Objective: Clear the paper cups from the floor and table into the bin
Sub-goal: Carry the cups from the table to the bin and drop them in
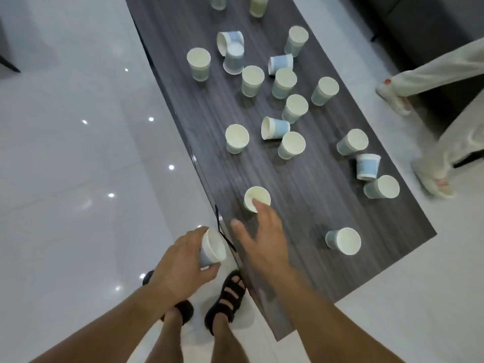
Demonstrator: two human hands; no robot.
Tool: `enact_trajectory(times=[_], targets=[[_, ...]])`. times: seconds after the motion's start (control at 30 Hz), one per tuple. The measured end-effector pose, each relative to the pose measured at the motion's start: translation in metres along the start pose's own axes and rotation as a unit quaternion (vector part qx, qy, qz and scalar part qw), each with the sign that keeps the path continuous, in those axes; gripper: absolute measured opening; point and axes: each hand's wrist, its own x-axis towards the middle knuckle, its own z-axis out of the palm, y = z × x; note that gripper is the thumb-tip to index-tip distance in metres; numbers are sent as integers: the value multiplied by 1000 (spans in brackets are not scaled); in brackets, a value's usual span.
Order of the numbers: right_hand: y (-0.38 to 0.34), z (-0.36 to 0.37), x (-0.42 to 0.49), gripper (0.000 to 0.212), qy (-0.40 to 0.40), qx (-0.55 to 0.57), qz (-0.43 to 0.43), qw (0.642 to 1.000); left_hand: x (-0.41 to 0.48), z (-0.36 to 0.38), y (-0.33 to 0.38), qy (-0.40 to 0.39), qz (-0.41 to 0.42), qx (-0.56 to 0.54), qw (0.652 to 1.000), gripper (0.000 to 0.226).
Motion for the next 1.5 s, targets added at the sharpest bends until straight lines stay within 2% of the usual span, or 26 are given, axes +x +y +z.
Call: enact_trajectory(times=[0.07,0.17,0.23,0.33,0.5,0.63,0.7,0.8,0.9,1.07,1.17,1.23,1.37,1.5], targets=[[2,-1,35,86,48,-114,5,992,-6,-10,-17,16,-38,-11,999,77],[9,6,74,97,-20,-235,21,972,-18,-26,-42,36,-64,-46,996,75],[13,15,86,89,-66,-266,43,961,-26,-40,-57,52,-79,-57,994,73],[4,28,76,63,-98,-289,61,950,-39,-66,-75,85,-93,-36,991,75],[-58,37,29,50,-141,-269,70,950,-63,-121,-81,124,-100,26,987,78],[-130,39,-6,64,-176,-260,-15,949,-95,-162,-68,134,-119,17,984,76],[-158,38,-23,67,-205,-278,-80,935,-118,-174,-58,150,-131,-2,980,75],[-194,34,-41,68,-230,-316,-158,907,-156,-183,-43,196,-170,-48,965,89],[-225,30,-59,68,-246,-346,-239,874,-196,-180,-26,260,-224,-88,935,94],[-263,28,-108,67,-276,-375,-387,796,-261,-152,2,349,-318,-115,874,86],[-276,30,-145,66,-299,-393,-437,752,-307,-129,17,394,-367,-132,832,84],[-282,38,-179,66,-313,-406,-475,715,-350,-113,26,430,-403,-136,796,83],[-291,58,-240,66,-330,-409,-529,666,-428,-87,36,481,-460,-155,730,84],[-292,80,-323,68,-346,-406,-591,605,-518,-46,43,536,-493,-183,660,88]])
